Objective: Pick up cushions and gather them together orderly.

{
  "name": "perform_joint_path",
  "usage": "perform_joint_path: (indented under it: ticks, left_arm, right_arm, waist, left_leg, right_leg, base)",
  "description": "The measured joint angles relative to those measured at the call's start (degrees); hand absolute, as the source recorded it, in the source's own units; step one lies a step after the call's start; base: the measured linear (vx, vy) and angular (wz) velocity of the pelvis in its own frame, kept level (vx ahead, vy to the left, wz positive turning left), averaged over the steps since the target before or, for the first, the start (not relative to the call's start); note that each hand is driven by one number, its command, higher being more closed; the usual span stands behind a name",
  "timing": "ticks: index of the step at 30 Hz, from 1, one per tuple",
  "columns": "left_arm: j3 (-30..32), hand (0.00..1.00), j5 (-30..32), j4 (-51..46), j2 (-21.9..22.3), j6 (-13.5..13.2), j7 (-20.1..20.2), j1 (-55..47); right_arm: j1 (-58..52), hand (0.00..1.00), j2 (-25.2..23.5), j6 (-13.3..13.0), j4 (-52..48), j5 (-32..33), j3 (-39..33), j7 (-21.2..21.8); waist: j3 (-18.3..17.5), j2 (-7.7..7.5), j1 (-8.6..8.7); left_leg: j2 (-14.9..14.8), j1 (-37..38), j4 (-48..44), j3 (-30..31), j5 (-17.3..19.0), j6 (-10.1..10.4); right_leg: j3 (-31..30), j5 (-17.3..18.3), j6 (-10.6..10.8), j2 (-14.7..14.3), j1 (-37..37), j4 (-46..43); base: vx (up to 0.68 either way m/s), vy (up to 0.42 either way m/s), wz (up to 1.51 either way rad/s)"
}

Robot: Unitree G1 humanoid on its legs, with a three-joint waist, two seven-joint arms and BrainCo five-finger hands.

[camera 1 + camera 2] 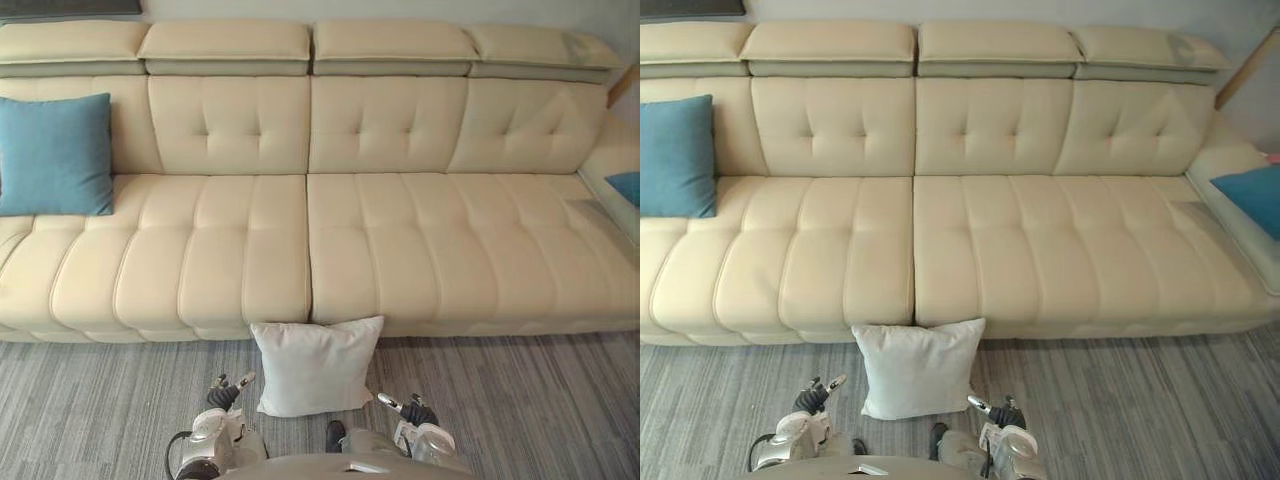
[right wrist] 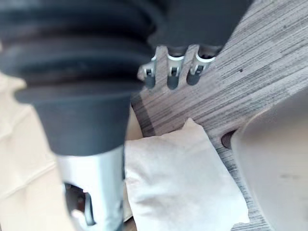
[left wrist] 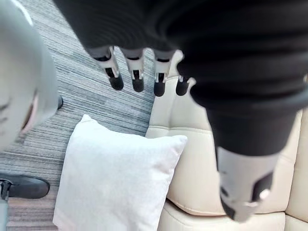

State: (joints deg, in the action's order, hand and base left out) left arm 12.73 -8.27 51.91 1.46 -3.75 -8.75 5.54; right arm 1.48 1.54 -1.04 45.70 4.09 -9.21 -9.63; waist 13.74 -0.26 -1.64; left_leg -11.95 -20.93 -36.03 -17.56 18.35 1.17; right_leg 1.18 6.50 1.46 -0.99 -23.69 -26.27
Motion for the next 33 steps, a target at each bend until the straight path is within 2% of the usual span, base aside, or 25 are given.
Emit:
perform_joint_path:
  ticks: [2, 6, 8, 11, 14, 17, 21, 24, 26, 27, 28, 29, 33]
  left_arm:
    - [0.0, 0.0, -2.0, -1.9, -1.2, -0.2, -0.9, 1.6]
    - [1.3, 0.0, -5.4, -5.2, -4.0, -1.9, -2.9, 5.9]
    - [3.4, 0.0, -7.2, -5.4, -5.0, -2.3, -4.2, 9.6]
    - [4.6, 0.0, -8.7, -5.2, -5.9, -2.8, -5.0, 14.4]
    - [4.7, 0.0, -10.7, -5.2, -7.1, -3.2, -5.9, 21.2]
    - [4.4, 0.0, -10.8, -5.6, -7.4, -3.3, -6.0, 25.8]
    - [0.5, 0.0, -10.8, -11.5, -8.5, -3.9, -7.7, 31.0]
    - [-1.7, 0.0, -10.7, -14.7, -8.7, -4.5, -8.9, 33.3]
    - [-4.4, 0.0, -10.3, -15.4, -8.6, -5.2, -10.1, 36.6]
    - [-5.7, 0.0, -9.4, -15.4, -8.3, -5.2, -10.9, 38.4]
    - [-6.3, 0.0, -9.2, -15.4, -8.2, -5.2, -11.1, 39.1]
    - [-7.5, 1.0, -7.9, -15.4, -8.1, -5.2, -11.4, 40.7]
    - [-10.7, 1.0, -6.0, -16.6, -7.6, -5.2, -12.7, 46.2]
  right_arm:
    - [2.3, 0.0, 0.6, 0.0, -1.8, 0.0, 0.0, -1.2]
    - [8.6, 0.0, 2.6, -0.2, -4.9, 0.1, -0.5, -3.6]
    - [13.7, 0.0, 3.9, -0.2, -5.0, 0.1, -1.3, -5.3]
    - [19.2, 0.0, 5.0, -0.2, -5.0, 0.0, -2.9, -6.8]
    - [29.7, 0.0, 7.8, -0.2, -5.0, 0.0, -3.3, -9.3]
    - [36.1, 0.0, 9.6, -0.2, -5.4, 0.0, -3.4, -10.9]
    - [44.9, 0.0, 12.0, -0.3, -9.1, 0.0, -1.4, -13.5]
    - [48.5, 0.0, 12.6, -0.3, -10.8, -0.1, 1.7, -14.9]
    - [51.2, 0.0, 12.5, -0.2, -13.2, -3.0, 4.6, -16.9]
    - [52.8, 1.0, 12.1, 0.0, -13.4, -4.6, 6.0, -18.0]
    - [53.4, 1.0, 11.9, 0.2, -13.4, -4.8, 6.5, -18.6]
    - [54.4, 1.0, 11.1, 0.4, -13.4, -6.2, 7.0, -19.8]
    - [57.0, 1.0, 8.9, 1.4, -13.4, -6.8, 8.4, -22.5]
  waist:
    - [2.9, 0.25, 0.11]
    - [5.4, 0.46, 0.24]
    - [6.4, 0.52, 0.13]
    - [8.8, 0.56, 0.19]
    - [11.9, 0.71, 0.17]
    - [14.5, 0.75, 0.14]
    - [16.8, 0.79, 0.04]
    - [16.9, 0.85, -0.08]
    - [16.9, 0.83, -0.08]
    - [17.0, 0.83, -0.1]
    - [17.0, 0.83, -0.12]
    - [17.0, 0.83, -0.1]
    - [17.0, 0.83, 0.69]
  left_leg:
    - [-0.2, -3.6, -3.5, 0.2, 1.0, -0.5]
    - [-0.8, -15.3, -9.8, 0.3, 2.1, -1.1]
    - [-1.1, -22.6, -12.4, 0.4, 1.8, -1.7]
    - [-1.2, -28.5, -14.7, 0.5, 1.4, -2.3]
    - [-1.6, -38.1, -18.4, 1.2, 0.8, -3.2]
    - [-1.7, -42.9, -20.3, 2.0, 0.7, -3.4]
    - [-1.7, -50.3, -22.0, 2.4, -0.1, -3.7]
    - [-1.7, -53.3, -22.5, 3.0, -0.6, -3.6]
    - [-1.7, -55.7, -22.8, 3.4, -1.0, -3.7]
    - [-1.7, -56.4, -22.8, 3.4, -1.1, -3.6]
    - [-1.7, -56.6, -22.8, 3.3, -1.2, -3.6]
    - [-1.7, -57.0, -22.8, 3.3, -1.2, -3.6]
    - [-1.8, -58.2, -22.3, 3.3, -1.5, -3.5]
  right_leg:
    - [-0.1, 1.0, 0.0, 0.4, -4.0, -4.0]
    - [-0.8, 1.3, -0.4, 0.9, -16.2, -10.2]
    - [-1.2, 0.7, -0.4, 1.0, -23.5, -12.6]
    - [-1.6, 0.5, -0.6, 1.3, -29.5, -15.1]
    - [-1.4, 0.2, -0.1, 1.5, -39.2, -19.3]
    - [-1.0, 0.3, -0.3, 1.7, -43.8, -21.6]
    - [-0.7, 0.4, -0.4, 2.2, -51.2, -24.6]
    - [-0.2, 0.4, -0.4, 2.5, -54.1, -25.0]
    - [0.1, 0.4, -0.4, 2.7, -56.3, -25.6]
    - [0.1, 0.3, -0.5, 2.7, -57.1, -25.7]
    - [0.1, 0.3, -0.5, 2.7, -57.4, -25.7]
    - [0.1, 0.3, -0.6, 2.7, -57.8, -25.7]
    - [0.3, 0.0, -0.7, 2.6, -58.9, -25.2]
  base:
    - [-0.2, 0.037, -0.04]
    - [-0.18, 0.028, -0.07]
    - [-0.18, 0.002, -0.04]
    - [-0.09, -0.002, 0.01]
    - [-0.08, -0.002, 0.04]
    - [-0.05, -0.003, 0.11]
    - [-0.05, -0.004, 0.1]
    - [-0.05, 0.003, 0.11]
    - [-0.05, 0.013, 0.11]
    - [-0.04, 0.02, 0.06]
    - [-0.04, 0.03, -0.01]
    - [-0.03, 0.032, -0.03]
    - [-0.02, 0.034, -0.02]
